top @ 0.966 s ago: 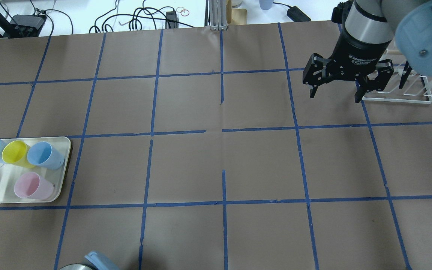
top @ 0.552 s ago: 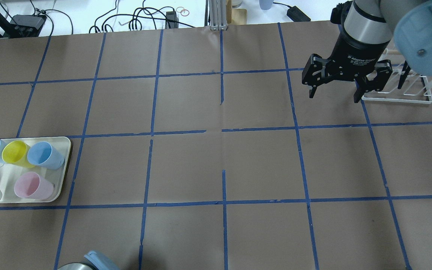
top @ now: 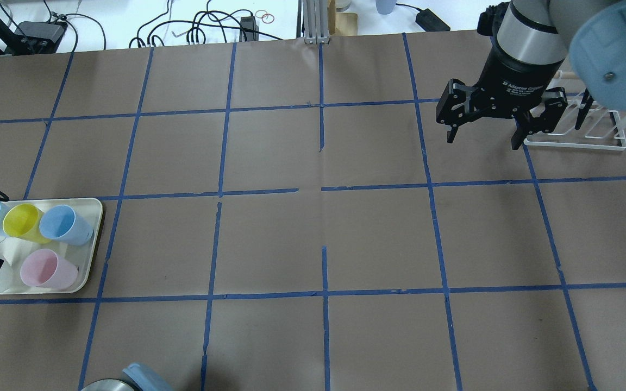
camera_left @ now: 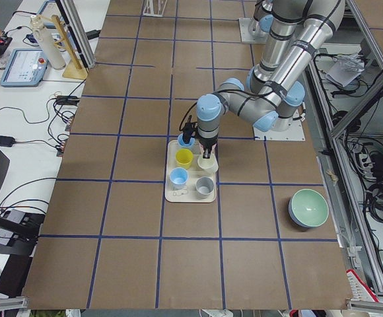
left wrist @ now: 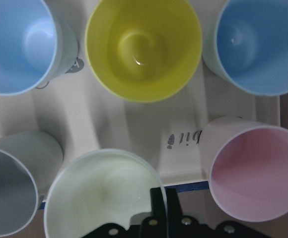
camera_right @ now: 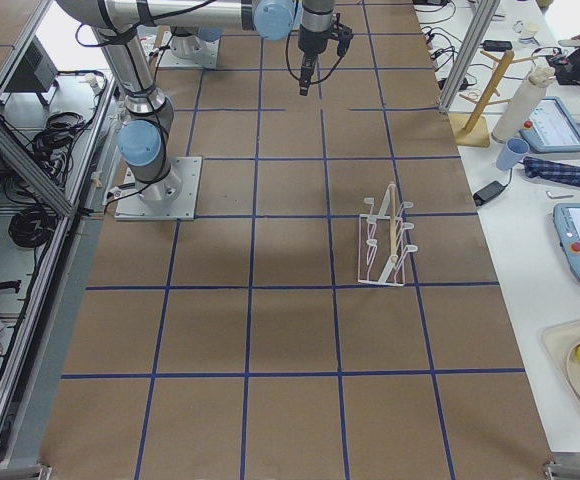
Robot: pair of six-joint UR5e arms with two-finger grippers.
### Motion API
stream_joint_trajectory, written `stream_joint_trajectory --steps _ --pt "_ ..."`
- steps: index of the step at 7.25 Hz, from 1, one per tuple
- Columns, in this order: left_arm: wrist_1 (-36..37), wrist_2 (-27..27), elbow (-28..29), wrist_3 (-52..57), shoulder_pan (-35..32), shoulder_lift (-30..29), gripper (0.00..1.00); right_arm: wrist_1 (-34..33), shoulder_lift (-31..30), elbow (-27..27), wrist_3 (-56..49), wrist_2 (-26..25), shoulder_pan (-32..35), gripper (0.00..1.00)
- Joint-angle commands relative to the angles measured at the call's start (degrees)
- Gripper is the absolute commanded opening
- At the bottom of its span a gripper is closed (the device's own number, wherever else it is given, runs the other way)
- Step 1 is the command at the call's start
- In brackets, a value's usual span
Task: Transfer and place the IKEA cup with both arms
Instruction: 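Open the left gripper to release the white cup in the tray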
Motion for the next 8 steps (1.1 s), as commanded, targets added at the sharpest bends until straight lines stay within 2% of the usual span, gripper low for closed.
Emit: stream_joint_trajectory --steps 1,5,6,8 --pt "0.13 -0.10 0.17 -0.03 0.05 -0.22 0.87 0.00 0.00 0.00 -0.08 -0.11 0.02 1.00" --pt "-0.83 0.16 0.70 -2.22 -0.39 1.45 1.00 0.00 0.00 0.00 -0.08 -0.02 0.02 1.00" --pt "-1.79 0.16 1.40 -3.79 -0.92 2.49 1.00 0.00 0.00 0.00 -0.08 -0.02 0.02 1.00" --pt "-14.56 0.25 7.08 -15.70 -7.21 5.21 1.00 -0.17 0.00 -0.09 -0.16 -0.02 0.02 1.00"
